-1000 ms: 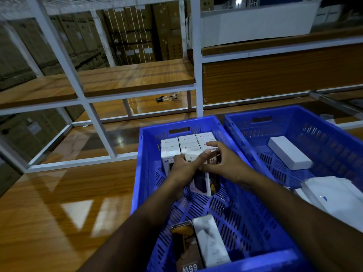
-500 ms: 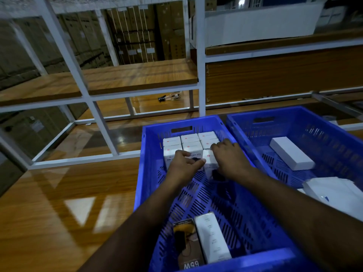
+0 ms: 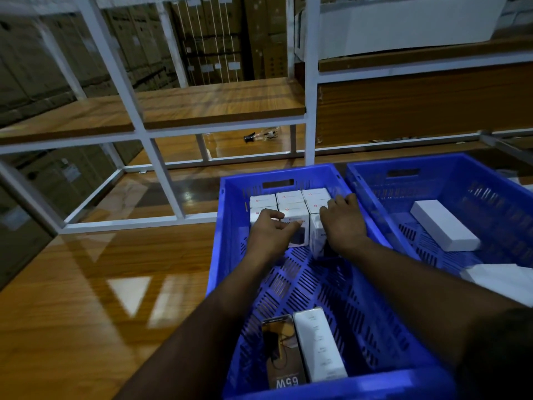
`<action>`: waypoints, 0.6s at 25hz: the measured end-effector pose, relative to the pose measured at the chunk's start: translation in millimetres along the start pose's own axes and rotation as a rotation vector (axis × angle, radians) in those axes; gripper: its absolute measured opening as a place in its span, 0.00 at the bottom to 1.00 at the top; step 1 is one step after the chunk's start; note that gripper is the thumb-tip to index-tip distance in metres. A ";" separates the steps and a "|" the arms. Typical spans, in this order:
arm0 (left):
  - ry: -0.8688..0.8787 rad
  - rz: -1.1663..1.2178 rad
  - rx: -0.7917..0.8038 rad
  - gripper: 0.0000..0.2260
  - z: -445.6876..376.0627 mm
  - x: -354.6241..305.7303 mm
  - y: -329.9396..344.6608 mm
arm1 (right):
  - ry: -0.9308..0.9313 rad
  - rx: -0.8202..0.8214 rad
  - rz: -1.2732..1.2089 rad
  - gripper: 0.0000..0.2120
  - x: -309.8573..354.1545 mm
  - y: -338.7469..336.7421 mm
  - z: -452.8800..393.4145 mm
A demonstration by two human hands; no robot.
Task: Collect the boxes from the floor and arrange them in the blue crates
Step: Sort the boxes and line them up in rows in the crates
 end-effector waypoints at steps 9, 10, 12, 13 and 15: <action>0.066 -0.348 -0.157 0.11 3.2 -8.0 -20.5 | -0.024 0.055 -0.058 0.24 6.3 -0.1 8.5; 0.075 -0.366 -0.169 0.10 4.0 -9.4 -23.0 | -0.019 0.035 -0.095 0.27 9.8 -3.2 12.1; 0.077 -0.389 -0.182 0.11 6.1 -11.4 -28.8 | -0.019 0.007 -0.190 0.29 17.2 -11.8 20.2; 0.067 -0.414 -0.173 0.12 7.1 -11.8 -31.5 | -0.043 0.033 -0.286 0.27 19.9 -16.7 25.3; 0.031 -0.470 -0.107 0.13 8.4 -9.6 -35.1 | -0.168 0.221 -0.548 0.21 29.3 -18.6 38.4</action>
Point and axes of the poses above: each hand's wrist, its own z-axis away from the middle knuckle, its own y-axis out of the palm, x = y × z, the point moved 5 cm from there along -z, towards the middle knuckle, and after that the axes turned 10 degrees about x, right-handed, at the moved point
